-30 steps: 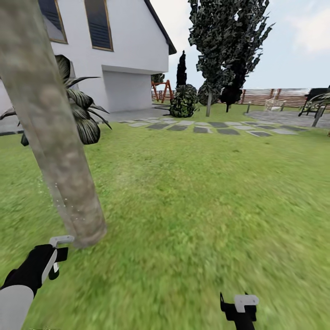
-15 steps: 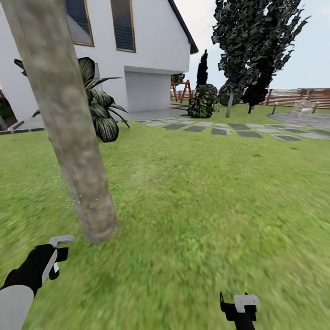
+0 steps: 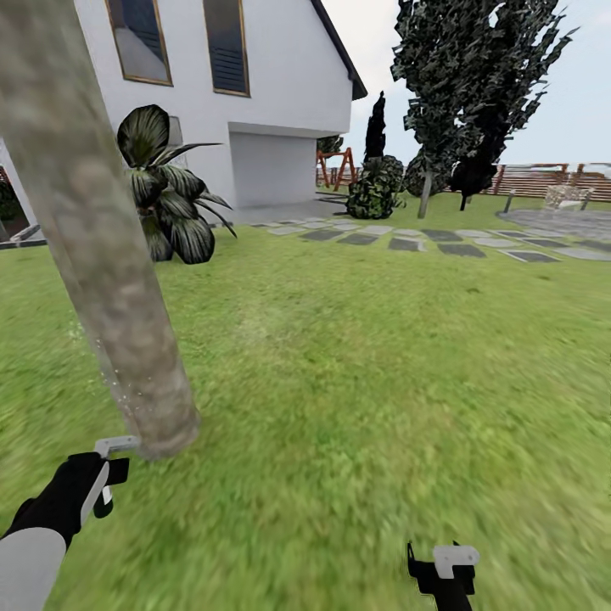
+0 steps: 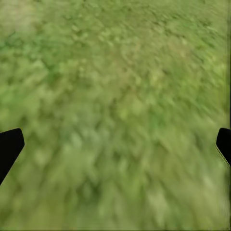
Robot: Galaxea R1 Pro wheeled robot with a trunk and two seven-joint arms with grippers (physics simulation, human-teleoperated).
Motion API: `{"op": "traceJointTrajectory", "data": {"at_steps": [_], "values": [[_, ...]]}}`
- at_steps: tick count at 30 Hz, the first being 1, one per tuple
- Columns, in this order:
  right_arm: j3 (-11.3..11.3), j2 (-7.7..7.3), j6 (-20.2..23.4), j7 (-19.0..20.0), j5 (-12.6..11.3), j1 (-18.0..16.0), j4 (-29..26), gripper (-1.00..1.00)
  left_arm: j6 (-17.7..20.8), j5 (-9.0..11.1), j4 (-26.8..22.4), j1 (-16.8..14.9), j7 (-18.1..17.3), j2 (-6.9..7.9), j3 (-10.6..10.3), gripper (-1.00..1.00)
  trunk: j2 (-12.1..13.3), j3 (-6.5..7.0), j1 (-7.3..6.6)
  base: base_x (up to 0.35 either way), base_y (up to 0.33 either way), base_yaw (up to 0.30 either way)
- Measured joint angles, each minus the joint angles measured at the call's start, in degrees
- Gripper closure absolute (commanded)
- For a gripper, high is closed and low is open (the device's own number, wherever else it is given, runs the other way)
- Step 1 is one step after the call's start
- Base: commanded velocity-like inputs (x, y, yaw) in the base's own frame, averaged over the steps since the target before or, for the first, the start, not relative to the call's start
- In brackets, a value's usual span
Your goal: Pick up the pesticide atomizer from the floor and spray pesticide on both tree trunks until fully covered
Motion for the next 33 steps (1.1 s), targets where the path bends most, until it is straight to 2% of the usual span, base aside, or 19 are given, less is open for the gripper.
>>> {"op": "traceJointTrajectory", "data": {"at_steps": [13, 28, 30, 33], "values": [[0.0, 0.00, 0.0, 0.0, 0.0, 0.0, 0.0, -1.00, 0.0, -0.1, 0.0, 0.0, 0.0, -0.09, 0.0, 1.00, 0.0, 0.00, 0.00, 0.141, -0.248, 0.253], [0.0, 0.00, 0.0, 0.0, 0.0, 0.0, 0.0, -1.00, 0.0, 0.1, 0.0, 0.0, 0.0, -0.18, 0.0, 1.00, 0.0, 0.00, 0.00, 0.206, -0.165, 0.276], [0.0, 0.00, 0.0, 0.0, 0.0, 0.0, 0.0, -1.00, 0.0, 0.4, 0.0, 0.0, 0.0, -0.43, 0.0, 1.00, 0.0, 0.00, 0.00, 0.021, -0.013, 0.150], [0.0, 0.00, 0.0, 0.0, 0.0, 0.0, 0.0, -1.00, -0.2, 0.6, 0.0, 0.0, -0.2, -2.21, -0.4, 1.00, 0.0, 0.00, 0.00, 0.004, -0.003, 0.028]]}}
